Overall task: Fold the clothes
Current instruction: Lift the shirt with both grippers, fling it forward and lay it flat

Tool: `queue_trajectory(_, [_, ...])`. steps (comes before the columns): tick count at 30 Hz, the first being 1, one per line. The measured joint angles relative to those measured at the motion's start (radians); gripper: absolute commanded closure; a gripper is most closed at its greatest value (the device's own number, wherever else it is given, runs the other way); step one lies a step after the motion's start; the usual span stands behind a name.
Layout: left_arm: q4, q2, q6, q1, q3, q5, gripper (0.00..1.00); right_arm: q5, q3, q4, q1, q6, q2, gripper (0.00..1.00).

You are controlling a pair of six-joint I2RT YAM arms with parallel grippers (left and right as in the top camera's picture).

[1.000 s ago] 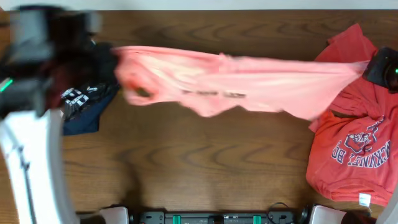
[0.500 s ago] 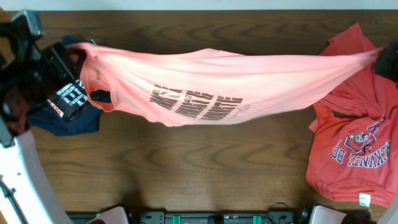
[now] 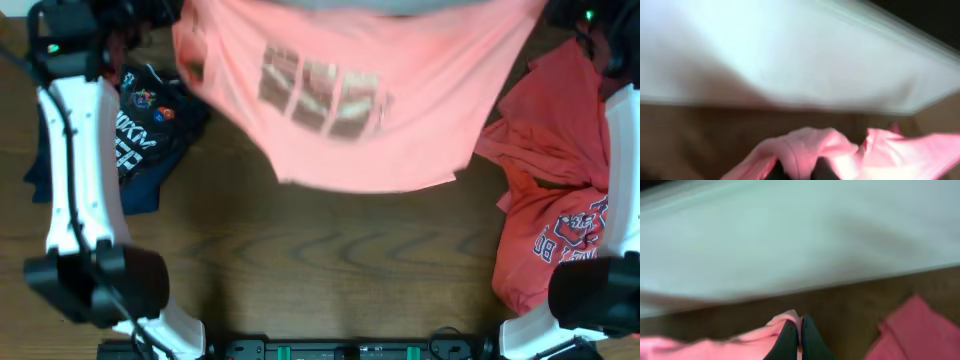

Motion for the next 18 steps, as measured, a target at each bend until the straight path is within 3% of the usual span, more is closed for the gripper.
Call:
queue_trajectory(4, [0.265,0.021,-0.153,0.033,-0.011,-0.004,0.94,0.008,0.020,0.102,-0.006,0.061,-0.003,0.99])
queue_trajectory(8, [0.305,0.002,-0.265,0.084,0.013,0.024,0.94,0.015,0.101,0.024,-0.027,0.084,-0.005,0.99])
queue_trajectory(12, [0.045,-0.021,-0.268,0.113,0.034,0.110,0.94,0.025,0.146,-0.163,-0.041,0.071,-0.026,0.99])
queue_trajectory(18, [-0.566,-0.020,-0.058,0.097,0.019,0.102,0.94,0.047,0.135,-0.529,-0.040,-0.001,-0.036,0.99])
